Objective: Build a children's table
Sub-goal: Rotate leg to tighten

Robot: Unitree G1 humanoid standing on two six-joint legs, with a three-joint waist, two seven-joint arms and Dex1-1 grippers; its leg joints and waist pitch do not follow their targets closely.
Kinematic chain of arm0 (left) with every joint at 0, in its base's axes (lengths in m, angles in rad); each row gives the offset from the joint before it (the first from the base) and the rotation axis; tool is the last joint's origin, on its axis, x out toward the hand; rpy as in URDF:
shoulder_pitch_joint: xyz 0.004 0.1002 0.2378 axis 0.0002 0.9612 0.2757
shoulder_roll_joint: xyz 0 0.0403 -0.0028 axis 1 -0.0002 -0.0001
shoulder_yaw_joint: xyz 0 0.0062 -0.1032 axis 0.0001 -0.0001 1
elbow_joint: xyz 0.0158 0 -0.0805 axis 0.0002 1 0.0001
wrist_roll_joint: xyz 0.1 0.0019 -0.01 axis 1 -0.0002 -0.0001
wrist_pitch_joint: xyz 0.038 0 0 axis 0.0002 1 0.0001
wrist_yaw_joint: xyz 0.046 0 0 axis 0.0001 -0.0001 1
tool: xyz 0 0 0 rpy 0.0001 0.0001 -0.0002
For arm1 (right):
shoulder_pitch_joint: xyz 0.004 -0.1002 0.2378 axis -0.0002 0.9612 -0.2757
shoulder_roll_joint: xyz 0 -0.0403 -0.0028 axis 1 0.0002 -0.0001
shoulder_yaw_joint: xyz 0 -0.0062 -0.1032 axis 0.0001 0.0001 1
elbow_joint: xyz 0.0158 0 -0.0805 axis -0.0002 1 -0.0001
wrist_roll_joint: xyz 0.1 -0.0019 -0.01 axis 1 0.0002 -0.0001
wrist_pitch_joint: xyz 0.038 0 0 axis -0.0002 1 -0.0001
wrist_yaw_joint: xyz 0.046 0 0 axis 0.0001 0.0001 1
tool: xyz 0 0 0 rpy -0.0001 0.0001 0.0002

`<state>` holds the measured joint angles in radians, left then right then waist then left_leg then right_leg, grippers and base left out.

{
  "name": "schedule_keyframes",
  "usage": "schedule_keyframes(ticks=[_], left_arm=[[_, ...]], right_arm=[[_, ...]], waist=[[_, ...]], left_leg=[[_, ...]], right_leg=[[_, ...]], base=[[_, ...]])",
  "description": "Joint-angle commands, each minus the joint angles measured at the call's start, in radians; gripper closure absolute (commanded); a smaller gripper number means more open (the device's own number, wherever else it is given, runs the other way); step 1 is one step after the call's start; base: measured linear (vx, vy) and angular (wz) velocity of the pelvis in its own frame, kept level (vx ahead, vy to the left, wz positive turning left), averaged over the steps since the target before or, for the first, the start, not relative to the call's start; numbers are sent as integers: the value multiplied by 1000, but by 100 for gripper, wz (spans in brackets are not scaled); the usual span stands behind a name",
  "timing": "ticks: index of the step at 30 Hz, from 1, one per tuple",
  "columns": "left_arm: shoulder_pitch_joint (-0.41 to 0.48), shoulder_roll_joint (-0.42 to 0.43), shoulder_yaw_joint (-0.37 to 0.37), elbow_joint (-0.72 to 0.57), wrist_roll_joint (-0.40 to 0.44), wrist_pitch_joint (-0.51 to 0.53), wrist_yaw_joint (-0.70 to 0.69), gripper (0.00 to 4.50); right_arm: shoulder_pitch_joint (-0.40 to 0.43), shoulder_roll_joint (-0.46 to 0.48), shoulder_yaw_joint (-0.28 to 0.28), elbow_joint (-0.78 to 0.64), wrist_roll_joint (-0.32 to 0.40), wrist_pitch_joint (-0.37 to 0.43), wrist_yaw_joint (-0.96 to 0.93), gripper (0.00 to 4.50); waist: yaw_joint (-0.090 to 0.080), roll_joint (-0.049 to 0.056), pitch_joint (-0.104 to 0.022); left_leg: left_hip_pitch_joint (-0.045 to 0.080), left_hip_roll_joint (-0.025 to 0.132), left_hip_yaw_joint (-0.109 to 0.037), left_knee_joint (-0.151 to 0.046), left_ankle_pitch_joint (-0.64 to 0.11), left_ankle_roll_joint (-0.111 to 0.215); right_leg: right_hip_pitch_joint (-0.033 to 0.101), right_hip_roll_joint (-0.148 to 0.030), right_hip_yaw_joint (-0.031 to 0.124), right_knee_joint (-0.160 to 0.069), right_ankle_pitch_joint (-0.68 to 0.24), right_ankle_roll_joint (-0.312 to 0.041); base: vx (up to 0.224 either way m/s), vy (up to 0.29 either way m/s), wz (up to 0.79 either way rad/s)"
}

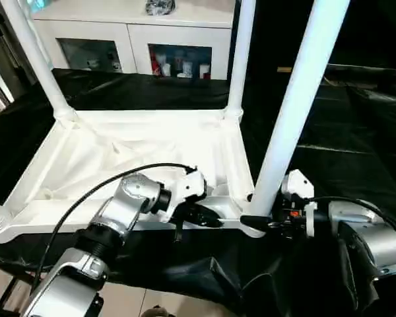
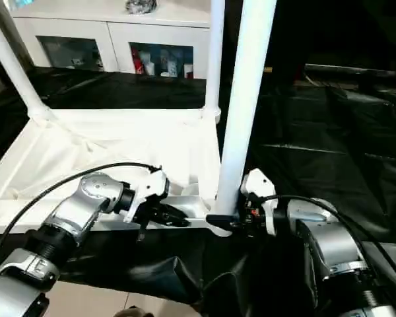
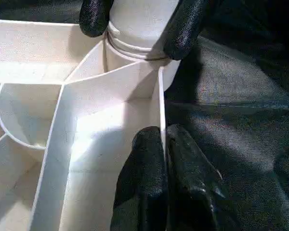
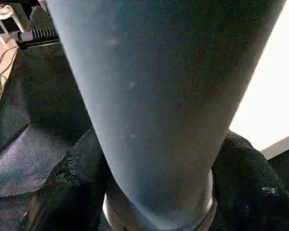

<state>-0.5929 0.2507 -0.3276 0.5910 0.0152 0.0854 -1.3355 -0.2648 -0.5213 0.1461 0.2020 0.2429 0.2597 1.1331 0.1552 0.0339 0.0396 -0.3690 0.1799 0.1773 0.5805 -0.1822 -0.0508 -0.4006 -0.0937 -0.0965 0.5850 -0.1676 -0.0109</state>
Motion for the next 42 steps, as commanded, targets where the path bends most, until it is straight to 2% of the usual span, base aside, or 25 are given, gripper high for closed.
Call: schedule_keyframes(ticks=[1, 4, 5, 6, 7, 8, 11, 12, 15, 17, 19, 20, 21, 22, 23, 24, 25, 26, 27, 29, 32, 33, 35, 40, 42], left_arm=[[-29, -57, 30, -5, -37, -14, 70, 450], [-65, -98, 45, 52, -19, -23, 162, 450], [-83, -120, 49, 80, -12, -28, 200, 450], [-86, -123, 50, 84, -11, -28, 207, 450], [-100, -141, 52, 105, -4, -28, 241, 450], [-120, -166, 56, 135, 7, -26, 289, 450], [-169, -232, 62, 212, 28, -27, 415, 450], [-189, -260, 65, 247, 38, -32, 467, 450], [-217, -290, 67, 304, 51, -60, 518, 450], [-218, -292, 71, 304, 48, -72, 516, 450], [-220, -295, 75, 309, 47, -78, 516, 450], [-216, -287, 74, 306, 47, -85, 488, 450], [-216, -282, 72, 309, 47, -90, 474, 450], [-216, -282, 72, 309, 47, -90, 474, 450], [-210, -272, 68, 304, 46, -95, 452, 450], [-204, -261, 65, 298, 43, -111, 424, 450], [-191, -248, 62, 281, 33, -128, 380, 450], [-187, -244, 61, 275, 29, -132, 366, 450], [-173, -231, 59, 252, 16, -135, 323, 450], [-150, -206, 50, 214, 3, -130, 264, 450], [-128, -177, 39, 179, -6, -118, 210, 450], [-107, -151, 34, 149, -12, -106, 159, 450], [-96, -138, 31, 134, -18, -97, 130, 450], [-48, -87, 30, 59, -50, -63, 27, 450], [-27, -61, 27, 25, -61, -41, -9, 450]], right_arm=[[9, 39, -6, -18, 3, 15, -60, 189], [-13, 105, -24, 33, -39, 25, -208, 192], [-28, 140, -36, 66, -57, 37, -288, 192], [-29, 146, -38, 70, -59, 38, -299, 192], [-39, 174, -47, 95, -70, 44, -357, 193], [-50, 209, -55, 121, -83, 46, -423, 193], [-81, 296, -51, 183, -137, 55, -594, 193], [-101, 337, -47, 214, -165, 62, -671, 193], [-126, 404, -68, 240, -145, 54, -705, 193], [-130, 410, -77, 241, -134, 42, -702, 137], [-133, 413, -81, 243, -135, 29, -707, 114], [-137, 402, -72, 229, -134, 10, -679, 114], [-139, 394, -64, 223, -138, 2, -666, 88], [-139, 394, -64, 223, -138, 2, -666, 88], [-135, 373, -47, 210, -139, -6, -622, 88], [-129, 348, -36, 198, -136, -8, -570, 88], [-121, 320, -34, 182, -122, -1, -512, 88], [-119, 312, -34, 177, -117, 3, -496, 88], [-112, 281, -33, 163, -111, -3, -449, 88], [-96, 232, -24, 135, -101, -17, -370, 88], [-81, 184, -25, 104, -77, -19, -292, 88], [-67, 142, -30, 77, -59, -18, -226, 88], [-62, 123, -32, 67, -52, -14, -199, 88], [-30, 40, -28, 19, -23, -6, -63, 88], [-17, 9, -23, -6, 1, 19, -7, 88]], waist=[[-4, -22, -60], [-9, -24, -59], [-15, -23, -59], [-21, -25, -58], [-21, -24, -61], [-29, -23, -59], [-38, -22, -62], [-43, -15, -63], [-43, -14, -63], [-41, -15, -63], [-42, -15, -63], [-42, -18, -62], [-41, -17, -62], [-41, -16, -61], [-42, -22, -62], [-39, -20, -62], [-40, -25, -62], [-37, -24, -63], [-36, -28, -63], [-33, -28, -61], [-26, -26, -58], [-22, -28, -59], [-18, -24, -58], [-11, -27, -57], [-6, -27, -55]], left_leg=[[7, 57, -15, -64, -179, 77], [6, 53, -16, -65, -182, 61], [9, 50, -16, -66, -188, 54], [2, 48, -18, -68, -188, 44], [5, 48, -19, -67, -184, 41], [6, 46, -16, -65, -187, 40], [6, 43, -16, -64, -167, 42], [6, 42, -17, -63, -160, 41], [8, 42, -16, -62, -169, 50], [7, 43, -16, -63, -172, 57], [7, 45, -16, -64, -175, 61], [7, 45, -15, -64, -184, 62], [8, 46, -16, -64, -186, 62], [7, 46, -16, -65, -186, 63], [7, 46, -16, -64, -185, 65], [7, 46, -16, -64, -177, 70], [6, 46, -15, -63, -174, 76], [5, 46, -14, -60, -161, 90], [3, 47, -14, -59, -149, 101], [1, 47, -13, -58, -138, 115], [4, 52, -11, -60, -162, 113], [7, 53, -11, -60, -171, 105], [7, 58, -13, -62, -180, 103], [7, 58, -12, -62, -191, 96], [8, 59, -13, -64, -204, 89]], right_leg=[[52, -73, 52, -65, -260, -192], [53, -75, 52, -69, -285, -180], [49, -71, 50, -72, -297, -176], [54, -72, 49, -70, -304, -171], [55, -74, 49, -71, -303, -167], [51, -71, 50, -73, -299, -168], [53, -70, 50, -71, -257, -178], [54, -69, 49, -68, -239, -182], [54, -70, 50, -71, -234, -187], [58, -70, 50, -71, -232, -184], [57, -70, 50, -69, -223, -187], [57, -71, 50, -71, -234, -187], [57, -73, 50, -71, -246, -185], [57, -73, 51, -72, -248, -185], [57, -72, 50, -71, -243, -184], [59, -72, 50, -69, -233, -186], [59, -72, 51, -69, -225, -186], [62, -72, 52, -65, -201, -190], [64, -74, 51, -63, -187, -197], [63, -75, 50, -64, -192, -203], [56, -74, 50, -68, -247, -197], [58, -75, 50, -69, -269, -190], [55, -74, 51, -69, -278, -186], [52, -75, 53, -69, -293, -185], [50, -75, 53, -71, -327, -177]], base=[[0, 0, 0], [0, 0, 0], [0, 0, 0], [0, 0, 0], [0, 0, 0], [0, 0, 0], [0, 0, 0], [0, 0, 0], [0, 0, 0], [0, 0, 0], [0, 0, 0], [0, 0, 0], [0, 0, 0], [0, 0, 0], [0, 0, 0], [0, 0, 0], [0, 0, 0], [0, 0, 0], [0, 0, 0], [0, 0, 0], [0, 0, 0], [0, 0, 0], [0, 0, 0], [0, 0, 0], [0, 0, 0]])
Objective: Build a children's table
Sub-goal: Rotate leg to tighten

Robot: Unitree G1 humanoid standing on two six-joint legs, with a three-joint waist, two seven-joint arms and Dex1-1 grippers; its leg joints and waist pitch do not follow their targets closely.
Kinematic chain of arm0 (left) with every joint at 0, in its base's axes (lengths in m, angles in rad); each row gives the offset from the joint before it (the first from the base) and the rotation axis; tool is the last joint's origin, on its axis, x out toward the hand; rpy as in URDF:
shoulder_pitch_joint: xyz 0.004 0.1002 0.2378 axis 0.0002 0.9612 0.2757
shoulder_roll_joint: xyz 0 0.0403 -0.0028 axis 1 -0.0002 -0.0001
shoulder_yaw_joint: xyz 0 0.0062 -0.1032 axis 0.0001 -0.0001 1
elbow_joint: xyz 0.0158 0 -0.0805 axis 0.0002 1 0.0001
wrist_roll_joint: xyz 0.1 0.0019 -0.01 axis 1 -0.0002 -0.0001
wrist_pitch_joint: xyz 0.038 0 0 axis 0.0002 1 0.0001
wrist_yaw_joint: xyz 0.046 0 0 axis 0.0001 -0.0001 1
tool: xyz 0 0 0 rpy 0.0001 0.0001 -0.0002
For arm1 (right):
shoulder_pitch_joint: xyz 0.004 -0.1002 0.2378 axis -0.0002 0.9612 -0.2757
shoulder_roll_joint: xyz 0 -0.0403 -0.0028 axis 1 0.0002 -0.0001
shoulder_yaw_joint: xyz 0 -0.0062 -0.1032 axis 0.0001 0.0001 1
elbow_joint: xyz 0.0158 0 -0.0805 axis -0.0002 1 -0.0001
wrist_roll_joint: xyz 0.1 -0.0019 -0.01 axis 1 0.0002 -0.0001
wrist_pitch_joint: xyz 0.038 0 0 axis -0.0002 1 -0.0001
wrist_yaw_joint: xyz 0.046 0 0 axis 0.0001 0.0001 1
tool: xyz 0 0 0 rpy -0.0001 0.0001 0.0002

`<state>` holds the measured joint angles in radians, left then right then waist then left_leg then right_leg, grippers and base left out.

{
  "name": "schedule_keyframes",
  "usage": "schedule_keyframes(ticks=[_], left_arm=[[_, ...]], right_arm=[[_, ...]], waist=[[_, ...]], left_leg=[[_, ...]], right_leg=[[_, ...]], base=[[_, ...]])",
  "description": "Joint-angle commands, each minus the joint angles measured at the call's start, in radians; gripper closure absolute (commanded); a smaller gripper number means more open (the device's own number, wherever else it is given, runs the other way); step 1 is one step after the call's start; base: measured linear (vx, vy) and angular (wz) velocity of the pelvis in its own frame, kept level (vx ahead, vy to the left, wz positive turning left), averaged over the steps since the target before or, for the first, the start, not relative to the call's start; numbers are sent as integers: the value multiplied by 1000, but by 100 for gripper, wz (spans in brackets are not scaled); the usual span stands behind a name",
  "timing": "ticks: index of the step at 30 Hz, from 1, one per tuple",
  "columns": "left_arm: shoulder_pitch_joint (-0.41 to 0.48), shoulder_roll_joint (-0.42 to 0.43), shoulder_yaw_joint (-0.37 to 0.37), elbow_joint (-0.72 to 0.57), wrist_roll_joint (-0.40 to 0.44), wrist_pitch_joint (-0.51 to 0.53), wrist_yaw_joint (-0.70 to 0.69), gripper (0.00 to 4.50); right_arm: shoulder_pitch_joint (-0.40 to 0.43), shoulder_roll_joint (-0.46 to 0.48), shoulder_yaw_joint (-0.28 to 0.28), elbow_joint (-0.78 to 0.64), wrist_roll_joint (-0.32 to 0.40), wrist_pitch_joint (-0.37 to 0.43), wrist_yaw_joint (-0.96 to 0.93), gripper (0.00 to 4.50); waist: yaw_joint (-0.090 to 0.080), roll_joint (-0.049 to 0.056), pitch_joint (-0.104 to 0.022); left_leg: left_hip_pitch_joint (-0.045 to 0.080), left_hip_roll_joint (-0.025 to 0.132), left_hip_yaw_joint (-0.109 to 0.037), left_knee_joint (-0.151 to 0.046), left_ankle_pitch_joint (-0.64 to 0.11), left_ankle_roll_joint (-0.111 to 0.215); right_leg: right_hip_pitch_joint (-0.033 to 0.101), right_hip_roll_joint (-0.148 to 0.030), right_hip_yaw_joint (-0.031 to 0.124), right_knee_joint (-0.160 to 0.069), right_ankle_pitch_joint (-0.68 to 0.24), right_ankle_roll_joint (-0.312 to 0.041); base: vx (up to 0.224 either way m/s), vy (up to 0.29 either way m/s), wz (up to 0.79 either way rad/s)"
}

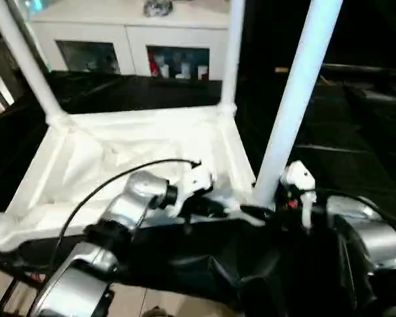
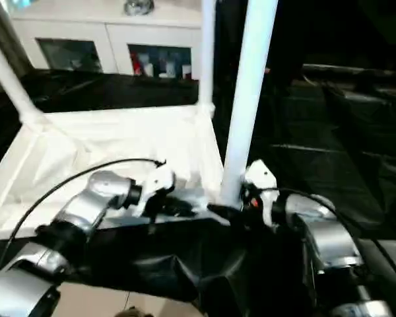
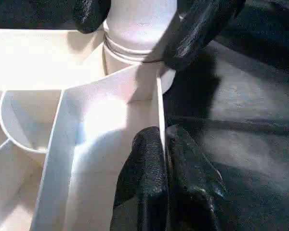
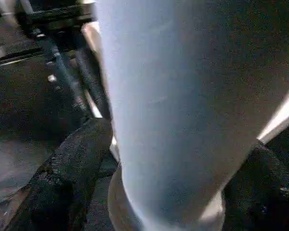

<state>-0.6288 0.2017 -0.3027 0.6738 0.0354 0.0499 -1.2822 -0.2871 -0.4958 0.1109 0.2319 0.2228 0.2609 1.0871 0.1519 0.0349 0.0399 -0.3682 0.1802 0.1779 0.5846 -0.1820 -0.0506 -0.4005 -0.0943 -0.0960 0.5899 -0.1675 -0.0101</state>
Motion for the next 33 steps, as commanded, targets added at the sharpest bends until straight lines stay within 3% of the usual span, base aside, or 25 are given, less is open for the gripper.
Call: schedule_keyframes(ticks=[1, 5, 13, 18, 21, 22, 23, 24, 25, 29, 30, 31, 33], left_arm=[[13, -7, 1, -64, -83, -1, -69, 450], [24, 4, 5, -76, -81, 9, -77, 450], [39, 16, 4, -104, -82, 32, -84, 450], [18, -15, 22, -78, -70, 37, -3, 450], [-24, -57, 42, -12, -51, 27, 93, 450], [-69, -101, 57, 56, -35, 15, 189, 450], [-80, -113, 60, 73, -31, 11, 213, 450], [-100, -133, 65, 100, -24, 12, 258, 450], [-121, -155, 68, 128, -14, 6, 309, 450], [-165, -206, 76, 186, -3, 10, 410, 450], [-188, -232, 81, 221, 6, -1, 467, 450], [-200, -246, 84, 239, 6, -13, 477, 450], [-209, -254, 88, 253, 4, -21, 475, 450]], right_arm=[[7, -20, 13, -38, 23, 19, 47, 111], [2, -16, 11, -39, 35, 27, 48, 123], [8, -13, 22, -55, 45, 46, 64, 199], [6, 27, 17, -23, 15, 48, -26, 218], [-24, 83, 1, 60, -40, 45, -173, 220], [-58, 146, -27, 133, -67, 69, -321, 221], [-66, 163, -35, 148, -70, 77, -355, 221], [-73, 186, -35, 159, -81, 81, -400, 226], [-80, 213, -33, 168, -93, 83, -445, 231], [-95, 278, -23, 177, -115, 74, -534, 239], [-111, 326, -20, 193, -130, 53, -599, 239], [-125, 357, -13, 214, -155, 7, -649, 239], [-137, 376, -20, 230, -143, 4, -648, 239]], waist=[[-2, -28, -55], [-5, -29, -54], [-6, -29, -55], [-10, -29, -53], [-17, -30, -53], [-21, -30, -50], [-30, -28, -50], [-36, -27, -52], [-40, -23, -52], [-39, -28, -59], [-40, -23, -58], [-39, -22, -61], [-40, -21, -60]], left_leg=[[6, 59, -14, -68, -204, 86], [7, 58, -16, -71, -218, 72], [6, 57, -16, -70, -210, 67], [6, 54, -16, -71, -213, 60], [6, 50, -18, -72, -231, 46], [8, 49, -19, -74, -244, 38], [13, 45, -19, -74, -260, 20], [9, 45, -22, -75, -259, 11], [10, 46, -22, -74, -255, 13], [7, 42, -18, -69, -203, 33], [4, 42, -16, -68, -191, 41], [6, 40, -17, -67, -185, 41], [6, 40, -16, -67, -185, 45]], right_leg=[[50, -76, 53, -75, -331, -176], [46, -75, 54, -79, -355, -168], [47, -74, 54, -77, -343, -167], [46, -74, 54, -78, -349, -168], [48, -75, 51, -84, -401, -150], [45, -74, 50, -88, -428, -140], [40, -71, 48, -92, -452, -135], [46, -75, 48, -92, -449, -131], [43, -72, 50, -91, -422, -131], [51, -70, 53, -80, -309, -158], [50, -70, 54, -80, -282, -168], [51, -72, 52, -79, -277, -172], [53, -71, 51, -79, -274, -174]], base=[[0, 0, 0], [0, 0, 0], [0, 0, 0], [0, 0, 0], [0, 0, 0], [0, 0, 0], [0, 0, 0], [0, 0, 0], [0, 0, 0], [0, 0, 0], [0, 0, 0], [0, 0, 0], [0, 0, 0]])
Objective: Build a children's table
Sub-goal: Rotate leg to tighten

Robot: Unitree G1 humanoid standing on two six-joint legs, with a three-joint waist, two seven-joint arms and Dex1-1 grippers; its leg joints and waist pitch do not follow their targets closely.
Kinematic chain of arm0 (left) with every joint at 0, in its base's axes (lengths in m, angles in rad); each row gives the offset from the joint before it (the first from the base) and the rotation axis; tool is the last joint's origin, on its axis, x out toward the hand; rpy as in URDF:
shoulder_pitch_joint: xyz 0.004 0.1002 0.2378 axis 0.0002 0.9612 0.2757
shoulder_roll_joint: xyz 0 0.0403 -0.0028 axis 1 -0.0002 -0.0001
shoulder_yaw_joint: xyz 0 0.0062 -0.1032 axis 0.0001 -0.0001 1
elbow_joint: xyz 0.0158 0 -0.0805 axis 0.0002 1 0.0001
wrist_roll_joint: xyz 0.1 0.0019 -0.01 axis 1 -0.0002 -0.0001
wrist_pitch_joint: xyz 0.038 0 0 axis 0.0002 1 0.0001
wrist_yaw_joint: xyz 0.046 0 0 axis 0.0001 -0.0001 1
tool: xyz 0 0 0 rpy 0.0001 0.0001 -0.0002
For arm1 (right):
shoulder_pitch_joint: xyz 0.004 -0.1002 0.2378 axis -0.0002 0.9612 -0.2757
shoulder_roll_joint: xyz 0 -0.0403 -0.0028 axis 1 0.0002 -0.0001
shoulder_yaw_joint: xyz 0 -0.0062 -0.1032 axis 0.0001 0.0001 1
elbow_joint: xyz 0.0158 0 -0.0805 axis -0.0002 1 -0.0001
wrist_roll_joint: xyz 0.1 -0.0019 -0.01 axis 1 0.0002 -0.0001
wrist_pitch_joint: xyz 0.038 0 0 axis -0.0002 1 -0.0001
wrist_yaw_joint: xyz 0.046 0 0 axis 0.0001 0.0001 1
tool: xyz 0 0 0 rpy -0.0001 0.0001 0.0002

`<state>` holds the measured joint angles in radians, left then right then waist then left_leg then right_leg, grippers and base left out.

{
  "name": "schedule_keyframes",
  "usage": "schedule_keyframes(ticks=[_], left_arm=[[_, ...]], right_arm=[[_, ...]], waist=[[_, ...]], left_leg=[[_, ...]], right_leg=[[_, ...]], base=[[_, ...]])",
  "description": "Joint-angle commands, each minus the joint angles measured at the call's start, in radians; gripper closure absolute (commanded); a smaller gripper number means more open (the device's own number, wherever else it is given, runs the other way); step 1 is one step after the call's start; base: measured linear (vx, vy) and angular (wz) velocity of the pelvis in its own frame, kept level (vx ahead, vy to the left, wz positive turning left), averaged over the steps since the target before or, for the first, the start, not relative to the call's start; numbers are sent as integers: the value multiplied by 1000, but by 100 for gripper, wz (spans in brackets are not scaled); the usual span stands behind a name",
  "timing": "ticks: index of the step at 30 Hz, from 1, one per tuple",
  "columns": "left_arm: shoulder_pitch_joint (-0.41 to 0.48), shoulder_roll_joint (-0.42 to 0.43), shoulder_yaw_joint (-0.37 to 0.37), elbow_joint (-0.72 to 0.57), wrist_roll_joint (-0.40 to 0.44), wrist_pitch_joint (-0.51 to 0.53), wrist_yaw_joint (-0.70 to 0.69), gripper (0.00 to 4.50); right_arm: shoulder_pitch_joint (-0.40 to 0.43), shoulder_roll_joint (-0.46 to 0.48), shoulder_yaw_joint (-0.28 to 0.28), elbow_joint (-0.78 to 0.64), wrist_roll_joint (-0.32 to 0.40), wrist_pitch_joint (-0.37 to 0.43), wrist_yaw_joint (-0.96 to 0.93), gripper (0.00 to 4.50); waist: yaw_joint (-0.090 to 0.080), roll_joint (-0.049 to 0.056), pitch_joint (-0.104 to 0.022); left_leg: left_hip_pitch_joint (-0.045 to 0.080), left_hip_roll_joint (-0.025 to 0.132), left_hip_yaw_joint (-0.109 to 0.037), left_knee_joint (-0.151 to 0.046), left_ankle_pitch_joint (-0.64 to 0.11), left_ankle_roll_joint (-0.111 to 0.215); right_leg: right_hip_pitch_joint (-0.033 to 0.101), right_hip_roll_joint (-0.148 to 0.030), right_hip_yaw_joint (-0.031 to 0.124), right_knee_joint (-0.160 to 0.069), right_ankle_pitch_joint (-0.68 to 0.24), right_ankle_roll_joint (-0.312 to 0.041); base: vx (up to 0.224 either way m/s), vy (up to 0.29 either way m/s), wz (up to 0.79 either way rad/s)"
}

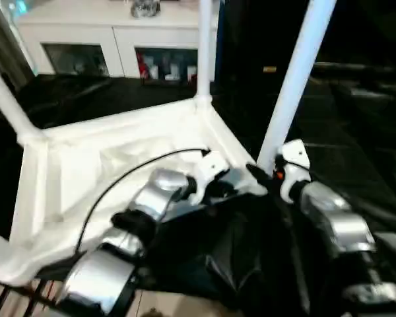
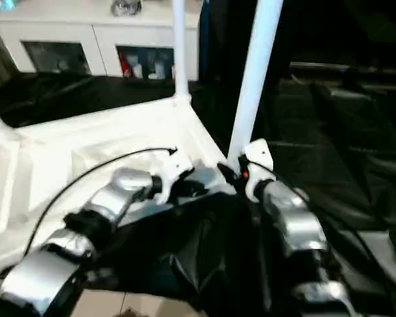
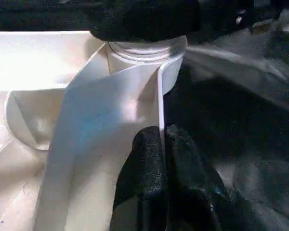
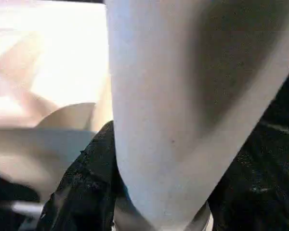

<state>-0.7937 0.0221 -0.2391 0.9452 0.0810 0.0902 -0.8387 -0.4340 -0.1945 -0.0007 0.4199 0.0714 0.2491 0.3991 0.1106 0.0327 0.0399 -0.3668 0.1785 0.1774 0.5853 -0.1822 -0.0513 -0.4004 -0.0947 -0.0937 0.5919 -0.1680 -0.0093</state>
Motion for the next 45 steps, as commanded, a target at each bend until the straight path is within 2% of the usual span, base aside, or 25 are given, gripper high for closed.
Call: schedule_keyframes(ticks=[1, 2, 3, 6, 7, 8, 9, 12, 13, 14, 15, 16, 18, 22, 27, 28, 29, 32, 39, 42, 45], left_arm=[[-47, -76, 26, -12, -43, -65, 31, 450], [-51, -78, 27, -3, -41, -72, 29, 450], [-54, -75, 27, 7, -37, -83, 25, 450], [-52, -64, 27, 13, -41, -101, -2, 450], [-48, -60, 26, 11, -43, -109, -12, 450], [-39, -52, 25, 2, -50, -121, -40, 450], [-30, -43, 24, -8, -56, -128, -70, 450], [9, -10, 11, -61, -76, -136, -172, 450], [33, 14, 0, -97, -84, -133, -228, 450], [41, 25, -5, -108, -84, -132, -242, 450], [48, 37, -9, -116, -81, -134, -252, 450], [48, 37, -9, -117, -81, -134, -253, 450], [68, 69, -17, -148, -88, -131, -306, 450], [106, 112, -27, -223, -108, -111, -405, 450], [149, 160, -39, -310, -128, -64, -500, 450], [150, 161, -39, -312, -128, -62, -502, 450], [154, 166, -40, -318, -129, -57, -510, 450], [161, 177, -44, -328, -128, -49, -521, 450], [164, 176, -39, -345, -129, -38, -507, 450], [149, 155, -26, -321, -121, -41, -453, 450], [106, 101, -7, -250, -94, -58, -330, 450]], right_arm=[[5, 82, 87, 49, 16, 19, 45, 208], [2, 89, 78, 50, 27, 29, 52, 208], [1, 91, 73, 43, 44, 46, 73, 176], [7, 75, 88, 26, 36, 43, 104, 164], [12, 68, 94, 20, 31, 36, 115, 150], [20, 52, 103, 7, 27, 20, 141, 150], [29, 36, 112, -6, 26, 7, 169, 150], [60, -25, 123, -55, 57, -18, 291, 150], [77, -64, 122, -84, 78, -34, 358, 150], [81, -82, 120, -91, 83, -38, 381, 150], [86, -102, 118, -101, 93, -33, 416, 150], [86, -103, 118, -101, 94, -33, 418, 150], [102, -165, 117, -131, 111, -28, 509, 150], [117, -233, 116, -154, 119, -20, 609, 150], [133, -294, 127, -182, 150, 14, 704, 150], [133, -294, 127, -182, 151, 15, 705, 150], [132, -296, 127, -182, 154, 18, 710, 173], [134, -299, 132, -189, 159, 32, 728, 197], [141, -297, 141, -209, 170, 48, 739, 226], [140, -275, 129, -200, 169, 50, 700, 233], [125, -215, 117, -128, 121, 20, 566, 236]], waist=[[1, -19, -59], [0, -21, -59], [0, -20, -57], [0, -20, -56], [-1, -30, -56], [2, -26, -56], [2, -31, -56], [7, -31, -57], [10, -29, -58], [11, -28, -59], [9, -27, -57], [10, -27, -56], [13, -23, -55], [12, -24, -54], [30, -23, -53], [33, -23, -54], [34, -22, -52], [33, -22, -53], [34, -23, -54], [33, -23, -53], [27, -23, -52]], left_leg=[[4, 43, -16, -69, -191, 49], [4, 43, -16, -69, -200, 54], [5, 44, -16, -71, -211, 58], [6, 46, -18, -73, -229, 54], [5, 46, -17, -73, -228, 55], [6, 47, -18, -73, -224, 57], [4, 47, -16, -72, -217, 61], [1, 47, -16, -69, -192, 78], [-1, 50, -15, -68, -176, 98], [-1, 50, -15, -66, -170, 105], [-1, 51, -14, -67, -172, 109], [0, 51, -14, -67, -180, 105], [4, 54, -15, -68, -196, 95], [2, 57, -16, -70, -214, 88], [7, 61, -13, -71, -223, 83], [7, 60, -13, -71, -225, 79], [6, 61, -14, -73, -229, 74], [6, 60, -16, -73, -229, 65], [5, 59, -15, -72, -211, 67], [5, 58, -16, -72, -223, 62], [8, 55, -17, -74, -243, 45]], right_leg=[[53, -70, 49, -82, -276, -174], [53, -70, 48, -82, -284, -174], [53, -69, 49, -84, -296, -172], [53, -71, 49, -87, -328, -163], [53, -70, 50, -87, -327, -162], [53, -73, 50, -86, -326, -165], [54, -73, 51, -84, -311, -166], [58, -75, 52, -79, -275, -174], [60, -76, 52, -75, -244, -184], [61, -77, 51, -74, -235, -188], [56, -73, 50, -75, -244, -191], [56, -73, 49, -78, -270, -190], [55, -74, 50, -80, -301, -187], [54, -73, 50, -77, -295, -196], [47, -73, 53, -79, -320, -192], [48, -74, 53, -79, -327, -191], [48, -75, 53, -79, -340, -186], [47, -74, 53, -79, -336, -181], [49, -74, 52, -77, -315, -181], [47, -75, 52, -80, -340, -176], [44, -74, 51, -85, -363, -170]], base=[[0, 0, 0], [0, 0, 0], [0, 0, 0], [0, 0, 0], [0, 0, 0], [0, 0, 0], [0, 0, 0], [0, 0, 0], [0, 0, 0], [0, 0, 0], [0, 0, 0], [0, 0, 0], [0, 0, 0], [0, 0, 0], [0, 0, 0], [0, 0, 0], [0, 0, 0], [0, 0, 0], [0, 0, 0], [0, 0, 0], [0, 0, 0]])
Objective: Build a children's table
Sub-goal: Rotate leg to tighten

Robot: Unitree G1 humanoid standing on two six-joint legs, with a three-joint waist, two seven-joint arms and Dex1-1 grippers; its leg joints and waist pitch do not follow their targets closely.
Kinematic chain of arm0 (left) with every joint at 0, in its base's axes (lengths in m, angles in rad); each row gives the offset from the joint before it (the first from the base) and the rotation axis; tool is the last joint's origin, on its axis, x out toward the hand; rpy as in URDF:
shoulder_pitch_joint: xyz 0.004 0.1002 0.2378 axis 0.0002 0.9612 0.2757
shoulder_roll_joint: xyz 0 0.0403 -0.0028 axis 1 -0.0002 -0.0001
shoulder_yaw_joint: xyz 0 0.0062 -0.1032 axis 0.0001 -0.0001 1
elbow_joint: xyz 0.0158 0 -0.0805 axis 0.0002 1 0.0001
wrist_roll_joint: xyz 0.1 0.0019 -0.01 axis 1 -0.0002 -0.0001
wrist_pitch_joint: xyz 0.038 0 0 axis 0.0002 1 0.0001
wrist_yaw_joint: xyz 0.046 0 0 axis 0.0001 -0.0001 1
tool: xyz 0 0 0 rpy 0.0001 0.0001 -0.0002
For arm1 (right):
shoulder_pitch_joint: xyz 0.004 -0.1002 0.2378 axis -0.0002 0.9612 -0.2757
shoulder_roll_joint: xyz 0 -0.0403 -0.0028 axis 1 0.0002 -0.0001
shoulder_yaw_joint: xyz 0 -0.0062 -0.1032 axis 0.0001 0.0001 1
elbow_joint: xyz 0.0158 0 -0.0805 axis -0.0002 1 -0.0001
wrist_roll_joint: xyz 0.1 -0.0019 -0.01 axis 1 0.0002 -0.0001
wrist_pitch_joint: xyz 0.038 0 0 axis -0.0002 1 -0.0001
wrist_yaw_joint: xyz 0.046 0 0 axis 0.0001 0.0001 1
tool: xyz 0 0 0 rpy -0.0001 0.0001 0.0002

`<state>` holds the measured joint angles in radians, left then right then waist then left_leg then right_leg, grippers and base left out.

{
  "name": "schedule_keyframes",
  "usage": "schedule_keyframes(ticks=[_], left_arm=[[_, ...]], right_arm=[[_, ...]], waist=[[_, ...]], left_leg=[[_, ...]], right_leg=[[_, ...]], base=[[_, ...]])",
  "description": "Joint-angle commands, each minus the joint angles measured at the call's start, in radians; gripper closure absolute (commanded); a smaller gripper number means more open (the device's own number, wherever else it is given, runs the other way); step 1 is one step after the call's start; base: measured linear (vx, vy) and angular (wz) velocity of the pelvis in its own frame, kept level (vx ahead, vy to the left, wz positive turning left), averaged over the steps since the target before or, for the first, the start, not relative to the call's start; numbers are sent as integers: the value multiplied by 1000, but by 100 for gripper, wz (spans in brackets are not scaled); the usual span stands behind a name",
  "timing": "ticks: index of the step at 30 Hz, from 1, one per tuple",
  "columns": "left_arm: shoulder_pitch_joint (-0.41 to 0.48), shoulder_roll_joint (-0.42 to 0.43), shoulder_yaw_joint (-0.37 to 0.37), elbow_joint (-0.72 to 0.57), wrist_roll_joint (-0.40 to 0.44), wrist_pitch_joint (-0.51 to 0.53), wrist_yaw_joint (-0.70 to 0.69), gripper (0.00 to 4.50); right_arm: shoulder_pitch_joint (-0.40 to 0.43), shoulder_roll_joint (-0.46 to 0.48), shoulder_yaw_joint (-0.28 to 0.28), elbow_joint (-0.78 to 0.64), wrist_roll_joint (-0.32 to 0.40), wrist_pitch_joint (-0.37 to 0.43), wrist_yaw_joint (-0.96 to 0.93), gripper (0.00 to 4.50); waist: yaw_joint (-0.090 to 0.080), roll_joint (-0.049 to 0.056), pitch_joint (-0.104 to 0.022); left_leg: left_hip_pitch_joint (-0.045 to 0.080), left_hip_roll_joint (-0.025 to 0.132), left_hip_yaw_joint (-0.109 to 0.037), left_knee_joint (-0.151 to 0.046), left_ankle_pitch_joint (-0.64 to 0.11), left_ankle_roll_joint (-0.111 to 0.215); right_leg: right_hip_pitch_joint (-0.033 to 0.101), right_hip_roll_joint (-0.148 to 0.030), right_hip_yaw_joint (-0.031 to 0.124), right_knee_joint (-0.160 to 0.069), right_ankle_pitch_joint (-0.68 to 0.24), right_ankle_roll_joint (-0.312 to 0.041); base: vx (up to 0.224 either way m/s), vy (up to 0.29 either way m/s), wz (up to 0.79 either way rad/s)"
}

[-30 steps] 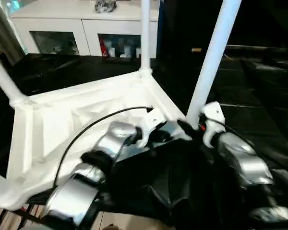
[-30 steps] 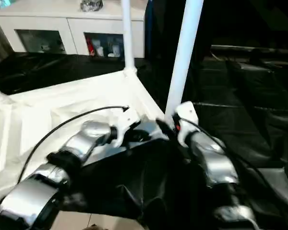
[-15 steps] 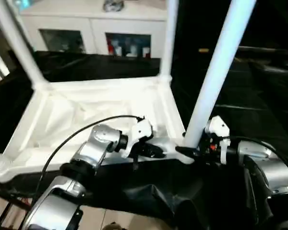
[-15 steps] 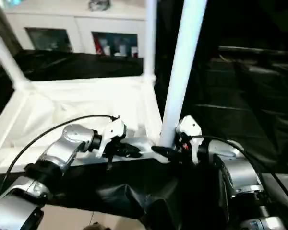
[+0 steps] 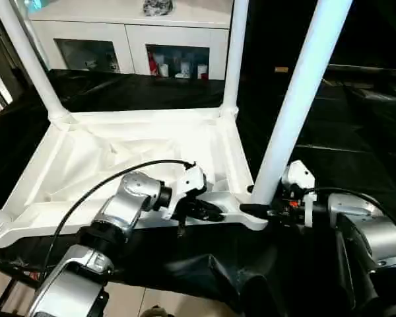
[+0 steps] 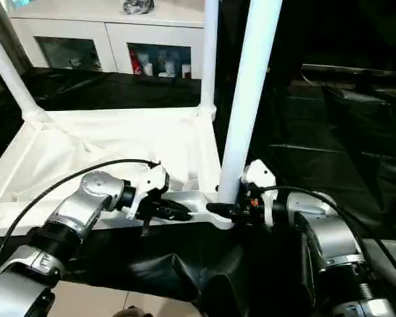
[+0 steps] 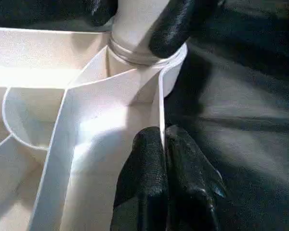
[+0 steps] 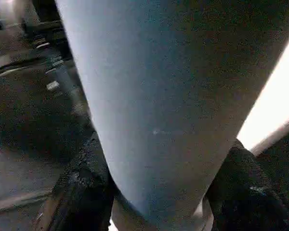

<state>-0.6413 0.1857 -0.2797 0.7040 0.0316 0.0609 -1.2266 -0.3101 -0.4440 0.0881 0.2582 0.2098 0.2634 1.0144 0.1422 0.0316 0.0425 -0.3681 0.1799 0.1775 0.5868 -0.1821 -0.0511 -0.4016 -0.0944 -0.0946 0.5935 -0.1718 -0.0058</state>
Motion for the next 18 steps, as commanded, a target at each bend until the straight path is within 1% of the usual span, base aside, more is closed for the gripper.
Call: schedule_keyframes(ticks=[1, 2, 3, 4, 5, 6, 7, 8, 10, 11, 13, 14, 15, 17, 18], left_arm=[[-55, -71, 34, 5, -39, -29, 76, 450], [-74, -91, 35, 32, -28, -32, 117, 450], [-109, -131, 39, 81, -12, -36, 196, 450], [-111, -133, 40, 84, -11, -37, 201, 450], [-122, -145, 41, 100, -8, -39, 224, 450], [-152, -181, 42, 152, 4, -44, 286, 450], [-166, -196, 41, 179, 12, -46, 319, 450], [-167, -197, 41, 180, 12, -47, 321, 450], [-188, -220, 42, 221, 22, -52, 368, 450], [-197, -230, 46, 234, 23, -56, 379, 450], [-215, -245, 54, 266, 22, -67, 388, 450], [-222, -247, 58, 275, 23, -77, 385, 450], [-221, -245, 59, 275, 23, -80, 380, 450], [-221, -243, 60, 277, 23, -83, 377, 450], [-219, -238, 59, 279, 23, -91, 371, 450]], right_arm=[[-5, 47, 27, 52, -32, 2, -84, 237], [-25, 78, 17, 94, -53, 17, -166, 238], [-57, 132, 2, 161, -90, 20, -308, 238], [-58, 135, 1, 165, -92, 20, -315, 239], [-66, 150, -3, 181, -100, 22, -350, 239], [-84, 194, -4, 215, -109, 31, -416, 240], [-97, 220, -12, 232, -107, 41, -454, 244], [-98, 221, -12, 233, -106, 42, -456, 247], [-123, 272, -28, 262, -110, 50, -533, 249], [-136, 294, -32, 276, -119, 36, -564, 249], [-154, 324, -28, 299, -137, -6, -586, 249], [-156, 336, -27, 296, -119, -14, -558, 193], [-154, 335, -26, 290, -111, -16, -547, 193], [-152, 335, -27, 287, -107, -19, -542, 174], [-149, 324, -16, 283, -116, -27, -525, 163]], waist=[[-6, -22, -56], [-9, -20, -56], [-15, -19, -58], [-19, -21, -58], [-26, -24, -58], [-30, -13, -57], [-31, -9, -58], [-33, -13, -60], [-33, -6, -60], [-34, -8, -60], [-37, -7, -60], [-39, -7, -60], [-39, -9, -60], [-40, -8, -59], [-40, -11, -58]], left_leg=[[8, 52, -18, -75, -239, 39], [8, 52, -20, -77, -232, 29], [5, 47, -20, -75, -224, 21], [5, 45, -19, -76, -225, 18], [6, 44, -20, -74, -228, 18], [6, 43, -19, -73, -229, 24], [9, 42, -18, -72, -232, 28], [7, 42, -18, -72, -226, 29], [7, 42, -18, -71, -219, 33], [7, 42, -19, -73, -225, 33], [6, 42, -19, -74, -237, 29], [8, 42, -19, -74, -243, 28], [7, 44, -20, -75, -250, 34], [7, 45, -20, -76, -258, 39], [8, 46, -19, -77, -261, 42]], right_leg=[[47, -75, 52, -85, -359, -171], [47, -74, 52, -85, -356, -169], [49, -72, 50, -81, -339, -171], [48, -72, 50, -83, -336, -172], [52, -72, 48, -85, -339, -170], [51, -72, 50, -87, -331, -171], [49, -70, 50, -88, -325, -172], [52, -69, 50, -86, -311, -175], [52, -69, 50, -85, -284, -183], [54, -69, 48, -85, -286, -183], [52, -69, 48, -87, -292, -182], [54, -69, 48, -87, -290, -182], [55, -69, 49, -86, -284, -186], [55, -70, 49, -86, -285, -190], [55, -70, 49, -87, -287, -190]], base=[[0, 0, 0], [0, 0, 0], [0, 0, 0], [0, 0, 0], [0, 0, 0], [0, 0, 0], [0, 0, 0], [0, 0, 0], [0, 0, 0], [0, 0, 0], [0, 0, 0], [0, 0, 0], [0, 0, 0], [0, 0, 0], [0, 0, 0]])
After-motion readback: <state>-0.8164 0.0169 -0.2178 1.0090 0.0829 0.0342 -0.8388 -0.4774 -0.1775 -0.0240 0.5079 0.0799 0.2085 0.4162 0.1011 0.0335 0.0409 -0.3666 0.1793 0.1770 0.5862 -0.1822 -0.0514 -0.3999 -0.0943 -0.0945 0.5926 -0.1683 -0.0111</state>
